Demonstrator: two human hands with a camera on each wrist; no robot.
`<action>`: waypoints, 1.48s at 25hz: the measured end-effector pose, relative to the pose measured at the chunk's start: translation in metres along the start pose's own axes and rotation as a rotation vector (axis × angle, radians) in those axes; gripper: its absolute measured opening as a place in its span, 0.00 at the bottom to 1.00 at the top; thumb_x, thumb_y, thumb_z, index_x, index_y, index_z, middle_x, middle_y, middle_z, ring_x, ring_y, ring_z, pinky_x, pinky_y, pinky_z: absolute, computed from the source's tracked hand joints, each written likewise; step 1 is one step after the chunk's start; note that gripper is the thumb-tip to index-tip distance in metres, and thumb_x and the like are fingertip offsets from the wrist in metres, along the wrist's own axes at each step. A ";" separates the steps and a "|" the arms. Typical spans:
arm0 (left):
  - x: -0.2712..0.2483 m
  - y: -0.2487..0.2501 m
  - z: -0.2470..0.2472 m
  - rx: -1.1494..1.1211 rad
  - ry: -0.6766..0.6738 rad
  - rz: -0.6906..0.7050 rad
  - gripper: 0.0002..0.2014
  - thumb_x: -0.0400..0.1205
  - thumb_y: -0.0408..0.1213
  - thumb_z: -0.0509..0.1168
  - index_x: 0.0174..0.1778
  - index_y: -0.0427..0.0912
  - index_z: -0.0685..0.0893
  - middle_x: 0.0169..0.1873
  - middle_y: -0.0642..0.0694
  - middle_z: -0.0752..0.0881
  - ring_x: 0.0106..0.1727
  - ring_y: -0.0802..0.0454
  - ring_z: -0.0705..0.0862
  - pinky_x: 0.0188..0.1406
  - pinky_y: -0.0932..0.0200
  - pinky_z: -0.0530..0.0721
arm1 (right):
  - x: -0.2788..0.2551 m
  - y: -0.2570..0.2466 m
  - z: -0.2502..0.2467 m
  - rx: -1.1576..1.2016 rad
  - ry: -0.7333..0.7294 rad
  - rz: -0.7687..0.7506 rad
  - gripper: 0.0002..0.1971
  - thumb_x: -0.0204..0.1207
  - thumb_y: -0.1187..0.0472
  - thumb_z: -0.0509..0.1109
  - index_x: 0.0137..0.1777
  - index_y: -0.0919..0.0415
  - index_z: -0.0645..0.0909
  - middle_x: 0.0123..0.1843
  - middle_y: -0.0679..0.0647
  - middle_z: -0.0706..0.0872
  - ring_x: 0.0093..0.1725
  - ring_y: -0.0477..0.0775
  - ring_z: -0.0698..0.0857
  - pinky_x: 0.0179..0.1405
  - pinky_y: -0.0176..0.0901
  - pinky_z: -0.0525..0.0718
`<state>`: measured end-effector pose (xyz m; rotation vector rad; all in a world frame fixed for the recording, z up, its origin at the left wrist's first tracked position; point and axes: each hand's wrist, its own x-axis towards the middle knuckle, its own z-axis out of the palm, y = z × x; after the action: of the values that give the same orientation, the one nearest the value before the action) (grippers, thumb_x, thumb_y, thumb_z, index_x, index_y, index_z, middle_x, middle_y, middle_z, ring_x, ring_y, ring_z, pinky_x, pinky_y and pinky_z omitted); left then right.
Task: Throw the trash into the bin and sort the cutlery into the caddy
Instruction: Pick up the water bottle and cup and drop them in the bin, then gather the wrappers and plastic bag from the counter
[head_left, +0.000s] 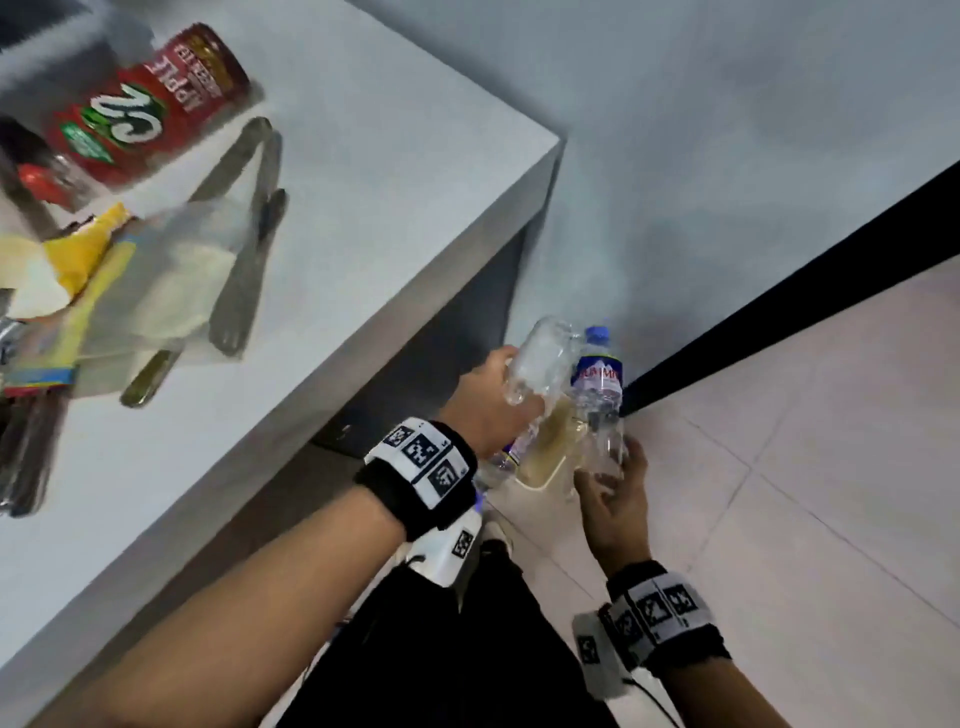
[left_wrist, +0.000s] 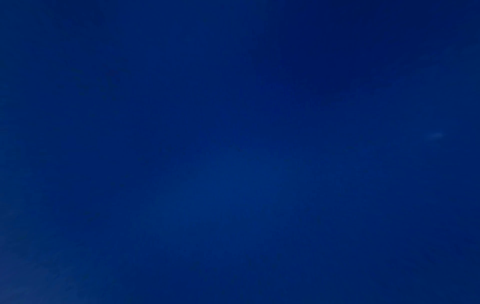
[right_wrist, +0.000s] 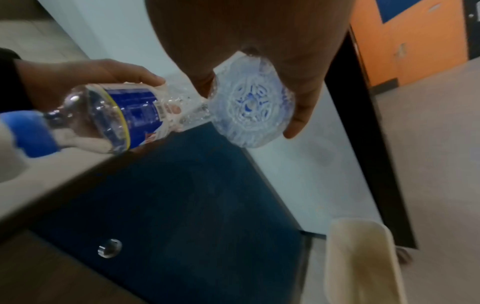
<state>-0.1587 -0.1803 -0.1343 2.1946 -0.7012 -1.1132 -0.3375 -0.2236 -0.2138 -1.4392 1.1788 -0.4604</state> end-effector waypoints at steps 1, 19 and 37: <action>0.015 -0.014 0.019 0.035 -0.048 -0.053 0.30 0.76 0.44 0.67 0.75 0.48 0.67 0.66 0.40 0.82 0.65 0.42 0.81 0.62 0.59 0.76 | 0.009 0.018 0.000 -0.029 -0.016 0.071 0.41 0.63 0.52 0.67 0.76 0.63 0.60 0.67 0.61 0.75 0.56 0.60 0.80 0.42 0.19 0.79; 0.329 -0.238 0.283 0.298 -0.206 -0.437 0.32 0.75 0.41 0.71 0.71 0.33 0.65 0.66 0.35 0.80 0.65 0.39 0.81 0.58 0.56 0.79 | 0.237 0.339 0.083 -0.340 -0.094 0.606 0.35 0.77 0.51 0.64 0.81 0.57 0.56 0.72 0.68 0.75 0.68 0.67 0.77 0.65 0.51 0.76; 0.156 -0.070 0.106 0.131 -0.151 -0.103 0.17 0.79 0.33 0.62 0.65 0.43 0.81 0.64 0.46 0.84 0.62 0.48 0.84 0.53 0.65 0.77 | 0.135 0.084 0.030 -0.512 -0.139 0.286 0.18 0.77 0.64 0.64 0.66 0.65 0.79 0.60 0.65 0.87 0.60 0.62 0.84 0.54 0.38 0.75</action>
<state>-0.1537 -0.2634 -0.3175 2.2955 -0.7511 -1.3314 -0.2896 -0.3085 -0.3434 -1.6626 1.4235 0.1544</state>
